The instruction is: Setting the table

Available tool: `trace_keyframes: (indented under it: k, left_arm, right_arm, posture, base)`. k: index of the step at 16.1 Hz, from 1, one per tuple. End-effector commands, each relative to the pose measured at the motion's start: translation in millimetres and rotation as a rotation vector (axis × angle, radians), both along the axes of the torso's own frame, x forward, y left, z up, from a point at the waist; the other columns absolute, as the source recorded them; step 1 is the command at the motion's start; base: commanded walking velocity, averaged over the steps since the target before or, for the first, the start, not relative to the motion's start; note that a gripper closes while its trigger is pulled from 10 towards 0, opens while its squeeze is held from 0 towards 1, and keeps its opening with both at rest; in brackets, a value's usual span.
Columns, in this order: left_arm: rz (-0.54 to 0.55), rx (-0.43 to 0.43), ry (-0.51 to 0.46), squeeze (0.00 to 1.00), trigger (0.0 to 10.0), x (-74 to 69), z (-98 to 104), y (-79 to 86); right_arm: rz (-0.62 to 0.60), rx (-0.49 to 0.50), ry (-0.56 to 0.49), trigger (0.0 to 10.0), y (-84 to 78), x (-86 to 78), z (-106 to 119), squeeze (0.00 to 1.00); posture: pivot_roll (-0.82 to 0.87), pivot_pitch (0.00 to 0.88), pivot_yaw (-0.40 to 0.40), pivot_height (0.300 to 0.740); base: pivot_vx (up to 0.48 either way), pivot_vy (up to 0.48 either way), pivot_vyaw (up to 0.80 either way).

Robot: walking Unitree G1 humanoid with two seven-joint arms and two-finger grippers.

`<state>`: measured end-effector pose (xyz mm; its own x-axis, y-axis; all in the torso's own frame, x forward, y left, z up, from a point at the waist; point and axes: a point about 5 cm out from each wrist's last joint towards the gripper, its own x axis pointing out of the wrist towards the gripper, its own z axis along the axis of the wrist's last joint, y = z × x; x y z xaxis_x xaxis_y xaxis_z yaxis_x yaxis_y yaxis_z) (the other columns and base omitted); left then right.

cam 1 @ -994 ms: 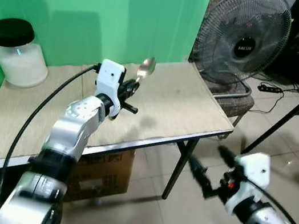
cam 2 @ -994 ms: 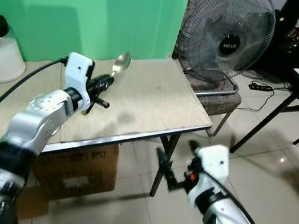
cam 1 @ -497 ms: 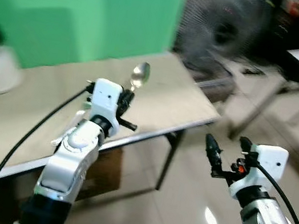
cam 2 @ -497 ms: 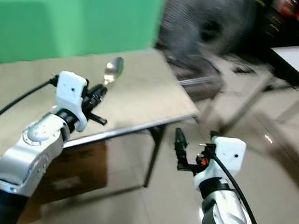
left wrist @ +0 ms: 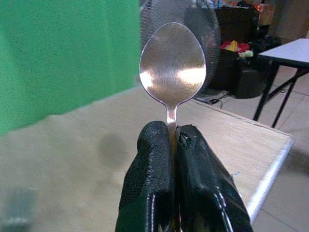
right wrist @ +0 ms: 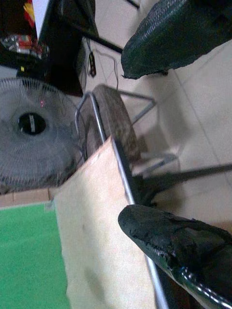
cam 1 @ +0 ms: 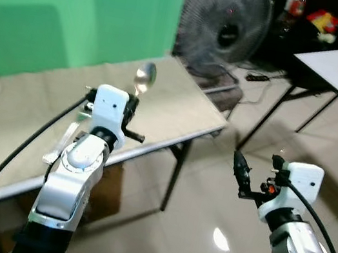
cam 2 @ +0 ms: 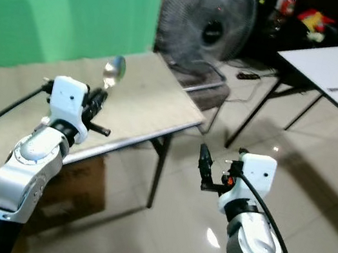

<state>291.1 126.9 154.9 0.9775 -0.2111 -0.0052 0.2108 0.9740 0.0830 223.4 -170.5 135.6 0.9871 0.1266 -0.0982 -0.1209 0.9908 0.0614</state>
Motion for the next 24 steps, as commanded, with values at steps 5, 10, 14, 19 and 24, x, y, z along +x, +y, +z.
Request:
trace_keyframes:
  k: [5, 10, 14, 19, 24]
  left_arm:
    - [-0.011, 0.013, 0.013, 0.0, 10.0, -0.7, -2, -4.0]
    - [-0.024, 0.002, 0.001, 0.0, 10.0, -1.4, 0, -2.0]
    - [-0.034, -0.03, -0.002, 0.0, 10.0, -3.0, -3, -4.0]
    - [-0.034, -0.019, 0.007, 0.0, 10.0, -5.3, -7, -2.2]
    - [-0.051, -0.049, 0.007, 0.0, 10.0, -3.8, -4, -1.0]
  right_arm:
    - [-0.046, -0.036, 0.001, 10.0, -10.2, -0.7, -2, 0.0]
    - [-0.07, -0.034, 0.009, 10.0, -12.1, -1.6, -4, 0.0]
    - [-0.128, -0.044, 0.019, 10.0, -18.1, -4.7, -4, 0.0]
    - [-0.188, -0.055, 0.027, 10.0, -24.8, -9.7, -3, 0.0]
    - [-0.157, -0.048, 0.012, 10.0, -19.7, -6.6, 1, 0.0]
  posture:
    - [-0.02, 0.0, -0.05, 0.74]
    - [-0.02, 0.0, -0.044, 0.74]
    - [-0.03, 0.0, -0.041, 0.74]
    - [-0.03, 0.0, -0.049, 0.74]
    - [-0.03, 0.0, -0.05, 0.74]
  base:
    - [0.0, -0.405, 0.0]
    - [0.0, 0.0, -0.16]
    - [0.0, 0.0, -0.8]
    - [0.0, 0.0, -0.8]
    - [0.0, 0.0, -0.8]
